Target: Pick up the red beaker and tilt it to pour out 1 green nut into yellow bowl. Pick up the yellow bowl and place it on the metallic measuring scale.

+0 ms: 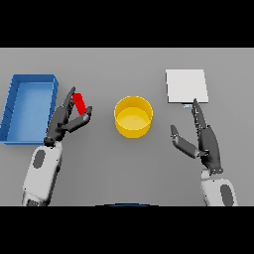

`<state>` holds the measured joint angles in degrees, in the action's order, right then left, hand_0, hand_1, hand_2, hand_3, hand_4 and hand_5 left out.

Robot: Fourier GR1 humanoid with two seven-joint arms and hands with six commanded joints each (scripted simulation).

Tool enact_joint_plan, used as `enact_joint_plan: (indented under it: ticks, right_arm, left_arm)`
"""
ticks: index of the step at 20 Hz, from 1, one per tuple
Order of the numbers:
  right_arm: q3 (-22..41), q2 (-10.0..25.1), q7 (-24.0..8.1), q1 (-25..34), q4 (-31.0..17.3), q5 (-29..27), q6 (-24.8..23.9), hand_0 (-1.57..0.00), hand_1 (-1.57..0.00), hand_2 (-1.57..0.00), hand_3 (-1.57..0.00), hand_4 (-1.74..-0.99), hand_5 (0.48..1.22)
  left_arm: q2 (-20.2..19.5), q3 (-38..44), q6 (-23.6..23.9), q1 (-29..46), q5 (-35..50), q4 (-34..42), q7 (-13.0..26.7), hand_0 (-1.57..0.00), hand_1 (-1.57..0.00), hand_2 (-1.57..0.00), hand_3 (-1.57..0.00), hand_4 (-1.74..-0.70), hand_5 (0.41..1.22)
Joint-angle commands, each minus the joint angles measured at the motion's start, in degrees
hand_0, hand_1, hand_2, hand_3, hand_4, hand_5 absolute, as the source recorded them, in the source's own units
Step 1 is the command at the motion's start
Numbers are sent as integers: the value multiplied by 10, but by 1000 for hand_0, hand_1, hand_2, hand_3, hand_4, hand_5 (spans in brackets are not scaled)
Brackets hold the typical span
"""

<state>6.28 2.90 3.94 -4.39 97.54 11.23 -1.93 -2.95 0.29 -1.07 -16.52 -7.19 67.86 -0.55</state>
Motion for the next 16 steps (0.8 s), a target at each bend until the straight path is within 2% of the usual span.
enact_joint_plan:
  ticks: [1, 3, 4, 9, 12, 13, 14, 15, 16]
  right_arm:
    - [2, -2, 1, -2, -4, -1, 3, 1, 1, 1, 1, -1338, 688]
    - [4, -1, 8, -3, -6, 2, 4, 1, 1, 1, 1, -1333, 687]
    - [3, 1, 11, -4, -7, 2, 4, 1, 1, 1, 1, -1331, 687]
    - [4, -4, 9, -9, -3, 4, -2, 1, 1, 1, 1, -1315, 682]
    - [-2, 1, 1, -4, -4, -1, 1, 1, 1, 1, 1, -1298, 682]
    - [0, 2, 3, -2, 1, 2, -1, 1, 1, 1, 1, -1295, 683]
    - [-2, 7, 7, -4, 2, 4, 1, 1, 1, 1, 1, -1291, 684]
    - [-2, 6, 7, -4, 4, 2, 1, 1, 1, 1, 1, -1289, 684]
    - [-6, 7, 3, 4, -3, -1, 0, 1, 1, 1, 1, -1286, 685]
  left_arm:
    - [-3, 4, 1, -10, 0, -10, -5, 1, 1, 1, 1, -1323, 712]
    - [-2, 5, 0, -28, -1, -23, -14, 1, 1, 1, 1, -1319, 711]
    - [-3, 8, 4, -42, -3, -29, -4, 1, 1, 1, 1, -1315, 706]
    - [-2, 14, 4, -79, -6, -78, -12, 1, 1, 1, 1, -1322, 710]
    - [-2, 20, -2, -87, -3, -104, -56, 1, 1, 1, 1, -1363, 735]
    - [5, 24, 4, -90, 0, -107, -56, 1, 1, -30, -3, -1389, 752]
    - [9, 28, 8, -95, 3, -112, -56, -81, -84, -122, -75, -1416, 770]
    - [12, 34, 15, -102, 5, -125, -49, -253, -276, -307, -220, -1444, 795]
    - [21, 35, 26, -107, 5, -125, -40, -458, -483, -501, -490, -1443, 881]
